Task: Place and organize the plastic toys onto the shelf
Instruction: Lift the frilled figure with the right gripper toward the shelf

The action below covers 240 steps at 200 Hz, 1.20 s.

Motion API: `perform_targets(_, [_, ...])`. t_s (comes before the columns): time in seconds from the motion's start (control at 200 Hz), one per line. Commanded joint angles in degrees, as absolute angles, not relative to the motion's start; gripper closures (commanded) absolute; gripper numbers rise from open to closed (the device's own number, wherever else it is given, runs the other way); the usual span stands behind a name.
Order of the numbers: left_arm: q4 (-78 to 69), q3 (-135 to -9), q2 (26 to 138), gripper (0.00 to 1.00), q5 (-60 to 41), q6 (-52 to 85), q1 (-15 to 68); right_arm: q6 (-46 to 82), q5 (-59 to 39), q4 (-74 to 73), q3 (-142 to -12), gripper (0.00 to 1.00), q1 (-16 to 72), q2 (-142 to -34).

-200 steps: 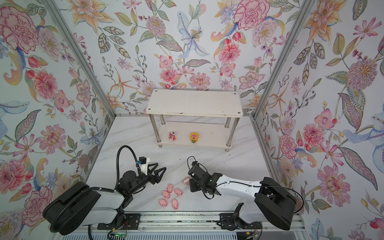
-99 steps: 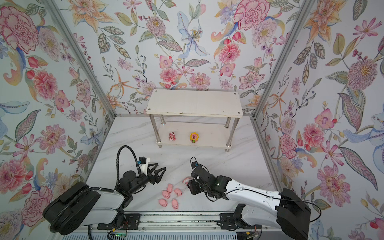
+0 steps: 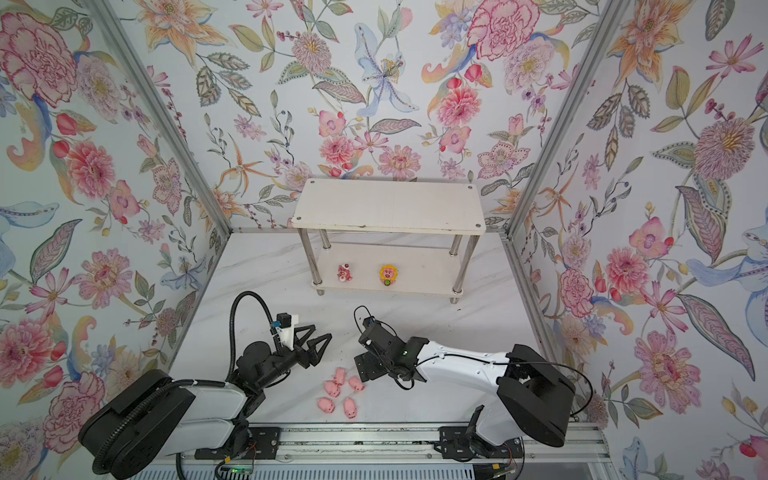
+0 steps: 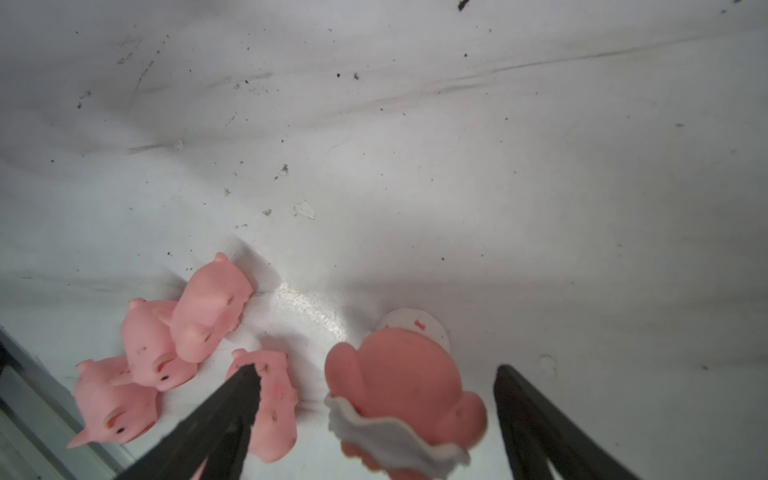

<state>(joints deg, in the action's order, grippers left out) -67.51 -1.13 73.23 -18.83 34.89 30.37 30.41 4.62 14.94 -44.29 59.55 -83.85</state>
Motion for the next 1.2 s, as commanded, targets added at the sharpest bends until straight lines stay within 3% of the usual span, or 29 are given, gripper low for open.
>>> perform_targets(0.0, [-66.4,-0.4,72.0,0.17,-17.5,33.3,29.8,30.1,6.0,14.6,-45.1,0.11,59.8,-85.5])
perform_targets(0.936, [-67.2,-0.4,72.6,0.16,-18.2,34.0,29.8,39.1,6.8,9.8,-39.6,0.46,57.6,-83.0])
perform_targets(1.196, [-67.3,-0.3,72.2,0.16,-18.3,33.9,29.7,33.3,4.6,13.8,-41.0,0.51,49.9,-77.7])
